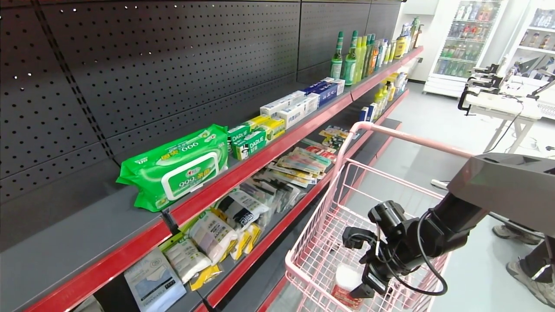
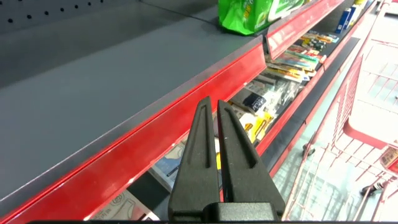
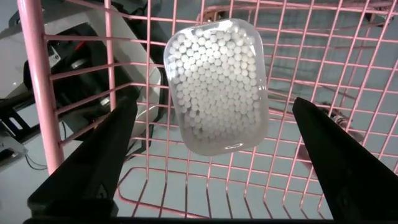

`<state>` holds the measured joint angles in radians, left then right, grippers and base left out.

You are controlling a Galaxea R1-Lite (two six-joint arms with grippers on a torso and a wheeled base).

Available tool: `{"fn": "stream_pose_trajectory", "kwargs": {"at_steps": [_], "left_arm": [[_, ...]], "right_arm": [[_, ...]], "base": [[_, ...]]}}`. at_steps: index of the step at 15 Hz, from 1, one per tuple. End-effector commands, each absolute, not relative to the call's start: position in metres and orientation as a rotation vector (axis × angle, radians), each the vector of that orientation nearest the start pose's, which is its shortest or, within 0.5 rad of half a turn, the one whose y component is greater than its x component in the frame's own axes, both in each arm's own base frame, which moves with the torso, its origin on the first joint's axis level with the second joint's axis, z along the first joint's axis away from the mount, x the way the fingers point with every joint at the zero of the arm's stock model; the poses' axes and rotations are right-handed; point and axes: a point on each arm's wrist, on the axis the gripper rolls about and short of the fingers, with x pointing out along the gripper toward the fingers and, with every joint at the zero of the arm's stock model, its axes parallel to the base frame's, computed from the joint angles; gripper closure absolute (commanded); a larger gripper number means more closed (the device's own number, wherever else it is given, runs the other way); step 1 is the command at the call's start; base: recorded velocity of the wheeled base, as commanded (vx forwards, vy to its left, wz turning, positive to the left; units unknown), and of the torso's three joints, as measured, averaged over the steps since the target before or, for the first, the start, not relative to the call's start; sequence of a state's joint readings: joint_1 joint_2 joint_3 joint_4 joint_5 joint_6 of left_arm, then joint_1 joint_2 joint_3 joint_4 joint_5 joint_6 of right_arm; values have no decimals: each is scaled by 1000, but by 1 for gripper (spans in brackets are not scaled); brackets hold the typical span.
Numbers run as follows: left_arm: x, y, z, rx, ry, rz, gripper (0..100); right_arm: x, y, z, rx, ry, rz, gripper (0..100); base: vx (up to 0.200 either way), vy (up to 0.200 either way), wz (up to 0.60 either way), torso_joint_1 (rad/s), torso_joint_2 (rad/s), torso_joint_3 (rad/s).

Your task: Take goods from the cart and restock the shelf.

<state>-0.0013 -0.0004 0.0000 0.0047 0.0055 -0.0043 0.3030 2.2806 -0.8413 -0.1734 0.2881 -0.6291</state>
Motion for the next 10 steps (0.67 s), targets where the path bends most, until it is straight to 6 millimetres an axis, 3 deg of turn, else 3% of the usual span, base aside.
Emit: {"fn": "stream_pose_trajectory", "kwargs": {"at_steps": [1, 7, 10], "left_arm": [[-23, 0, 75, -5, 5, 5, 100], [-23, 0, 75, -5, 5, 5, 100], [-23, 0, 75, -5, 5, 5, 100]], "right_arm": [[307, 105, -31, -539, 1071, 899, 0], [306, 109, -34, -547, 1075, 911, 0], [309, 108, -33, -545, 1063, 906, 0]], "base": [[0, 0, 0, -17, 56, 32], [0, 0, 0, 0, 0, 0], [0, 0, 0, -116, 279, 176]]}}
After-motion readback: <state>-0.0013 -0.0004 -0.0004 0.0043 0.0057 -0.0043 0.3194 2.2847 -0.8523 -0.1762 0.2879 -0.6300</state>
